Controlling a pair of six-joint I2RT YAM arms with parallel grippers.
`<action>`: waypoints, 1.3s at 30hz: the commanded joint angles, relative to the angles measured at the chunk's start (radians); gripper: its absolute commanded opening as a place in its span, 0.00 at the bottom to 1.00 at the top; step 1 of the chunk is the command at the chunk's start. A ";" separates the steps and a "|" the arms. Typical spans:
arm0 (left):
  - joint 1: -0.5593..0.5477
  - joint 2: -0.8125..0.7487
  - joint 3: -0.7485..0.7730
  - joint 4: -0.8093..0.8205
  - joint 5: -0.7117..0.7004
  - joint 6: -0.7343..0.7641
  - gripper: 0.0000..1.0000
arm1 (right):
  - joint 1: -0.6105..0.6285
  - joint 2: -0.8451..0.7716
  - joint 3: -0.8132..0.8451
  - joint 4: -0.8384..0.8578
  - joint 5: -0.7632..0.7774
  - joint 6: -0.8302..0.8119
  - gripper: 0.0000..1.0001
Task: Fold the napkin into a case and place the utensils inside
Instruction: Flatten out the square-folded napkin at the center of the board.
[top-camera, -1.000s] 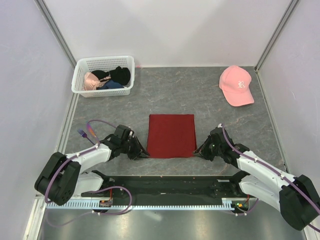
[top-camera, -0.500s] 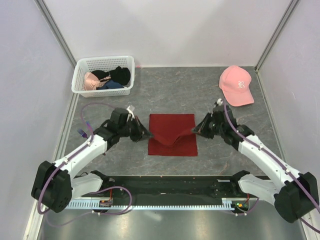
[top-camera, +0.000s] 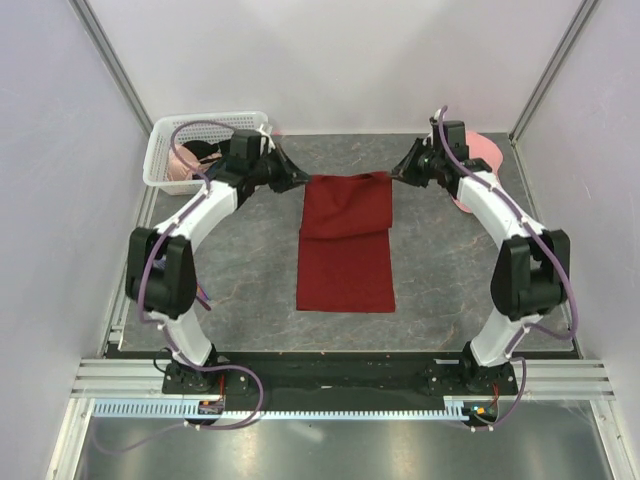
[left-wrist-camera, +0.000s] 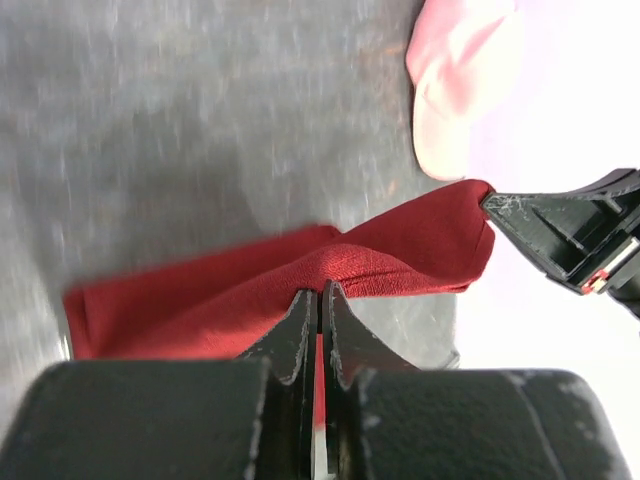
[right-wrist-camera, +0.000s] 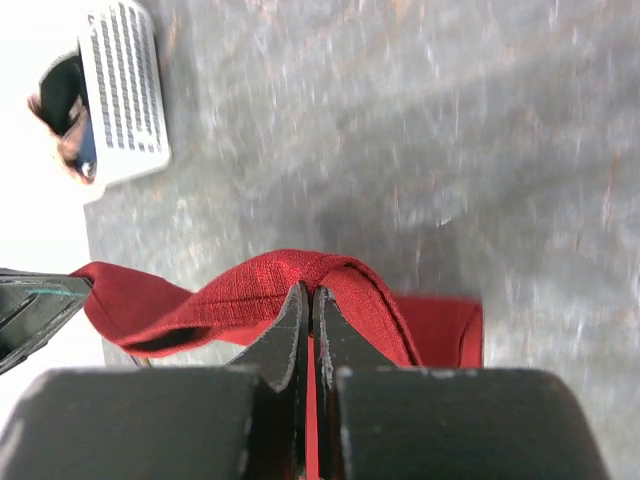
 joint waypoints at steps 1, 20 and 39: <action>0.034 0.126 0.171 0.070 0.083 0.117 0.02 | -0.042 0.109 0.142 0.056 -0.092 -0.043 0.00; 0.092 0.392 0.385 0.220 0.312 0.100 0.02 | -0.067 0.326 0.284 0.118 -0.196 0.017 0.00; 0.040 -0.186 -0.460 0.077 0.333 0.076 0.02 | 0.019 -0.206 -0.462 0.084 -0.202 0.012 0.00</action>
